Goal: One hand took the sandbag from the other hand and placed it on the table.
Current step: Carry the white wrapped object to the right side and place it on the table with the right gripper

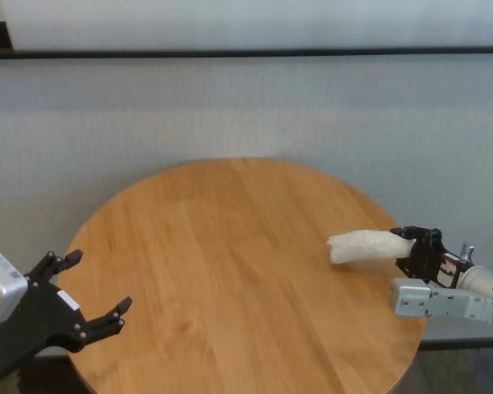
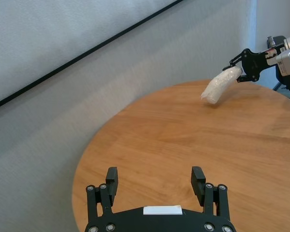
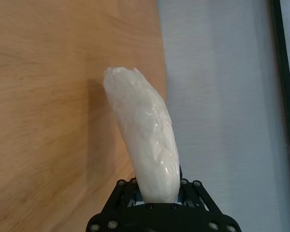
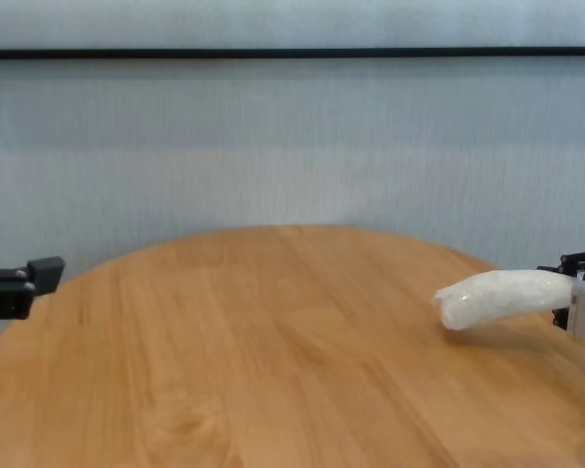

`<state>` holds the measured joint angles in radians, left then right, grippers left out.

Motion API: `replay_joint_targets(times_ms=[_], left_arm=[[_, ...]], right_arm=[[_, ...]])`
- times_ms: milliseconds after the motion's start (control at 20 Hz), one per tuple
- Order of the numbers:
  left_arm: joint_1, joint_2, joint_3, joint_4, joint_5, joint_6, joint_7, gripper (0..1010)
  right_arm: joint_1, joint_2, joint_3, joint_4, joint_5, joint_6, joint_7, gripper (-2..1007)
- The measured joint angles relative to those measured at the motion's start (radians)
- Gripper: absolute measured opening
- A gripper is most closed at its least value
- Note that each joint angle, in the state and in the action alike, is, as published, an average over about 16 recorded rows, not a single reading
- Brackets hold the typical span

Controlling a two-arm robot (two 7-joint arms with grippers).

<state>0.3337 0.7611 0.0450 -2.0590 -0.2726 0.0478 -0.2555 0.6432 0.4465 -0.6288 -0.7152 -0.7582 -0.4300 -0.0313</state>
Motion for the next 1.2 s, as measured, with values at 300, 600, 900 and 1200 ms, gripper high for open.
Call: replay_joint_targets(times_ms=[300, 600, 900, 1200], left_arm=[[0.0, 0.0, 0.0, 0.0, 0.0, 0.0, 0.0, 1000], [0.0, 0.0, 0.0, 0.0, 0.0, 0.0, 0.0, 1000], [0.0, 0.0, 0.0, 0.0, 0.0, 0.0, 0.0, 1000], [0.0, 0.0, 0.0, 0.0, 0.0, 0.0, 0.0, 1000]], right_arm=[[0.001, -0.001, -0.007, 0.0, -0.006, 0.01, -0.001, 306], [0.001, -0.002, -0.011, 0.0, -0.007, 0.016, 0.004, 306], [0.004, -0.004, -0.013, 0.007, -0.002, 0.018, 0.016, 306], [0.006, -0.006, -0.014, 0.013, 0.005, 0.019, 0.028, 306]])
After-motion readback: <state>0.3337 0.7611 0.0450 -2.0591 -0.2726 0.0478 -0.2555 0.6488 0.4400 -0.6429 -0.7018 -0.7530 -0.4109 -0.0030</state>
